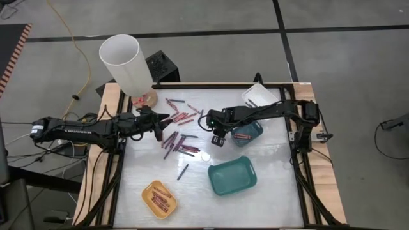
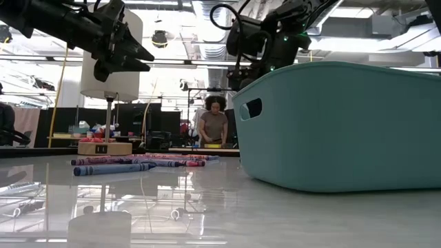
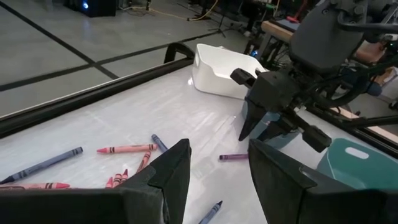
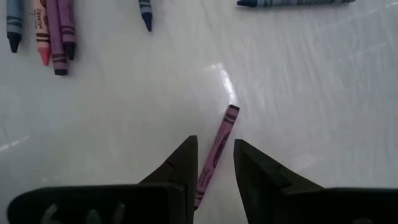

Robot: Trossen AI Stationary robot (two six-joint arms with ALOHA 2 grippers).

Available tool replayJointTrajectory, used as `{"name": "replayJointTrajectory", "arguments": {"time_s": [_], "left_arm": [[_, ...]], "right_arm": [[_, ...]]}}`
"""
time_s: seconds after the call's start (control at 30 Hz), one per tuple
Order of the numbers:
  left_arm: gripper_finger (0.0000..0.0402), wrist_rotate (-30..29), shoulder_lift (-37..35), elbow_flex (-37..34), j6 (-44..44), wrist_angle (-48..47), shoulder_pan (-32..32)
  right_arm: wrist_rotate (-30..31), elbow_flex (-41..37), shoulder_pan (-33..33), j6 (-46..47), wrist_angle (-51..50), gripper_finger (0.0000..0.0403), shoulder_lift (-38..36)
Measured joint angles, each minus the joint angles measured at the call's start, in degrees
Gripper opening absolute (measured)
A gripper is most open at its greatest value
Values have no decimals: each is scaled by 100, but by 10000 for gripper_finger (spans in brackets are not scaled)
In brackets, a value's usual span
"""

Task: Sort crayons
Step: Put the purple crayon into the blue bin

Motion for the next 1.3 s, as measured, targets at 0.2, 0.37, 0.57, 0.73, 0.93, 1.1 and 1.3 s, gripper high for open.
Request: {"name": "replayJointTrajectory", "arguments": {"time_s": [0.2, 0.37, 0.57, 0.73, 0.93, 1.1, 1.3], "left_arm": [[151, -31, 0, 0, -20, 0, 2], [151, -44, 0, 0, -25, 3, 2], [151, -160, 0, 0, -82, 32, 2], [151, -257, 0, 0, -188, 42, 2], [151, -263, 0, 0, -247, 37, 2], [151, -265, 0, 0, -293, 31, 2], [151, -283, 0, 0, -284, 28, 2]], "right_arm": [[147, -330, 0, 2, 391, 115, 0], [149, -548, -7, 38, 672, 115, 0], [147, -789, -57, 57, 875, 115, -2], [146, -862, -83, 101, 934, 115, -2], [134, -1154, -86, 70, 1356, 115, -15], [105, -1235, -90, 70, 1391, 115, -24], [84, -1238, -90, 67, 1517, 115, -22]]}}
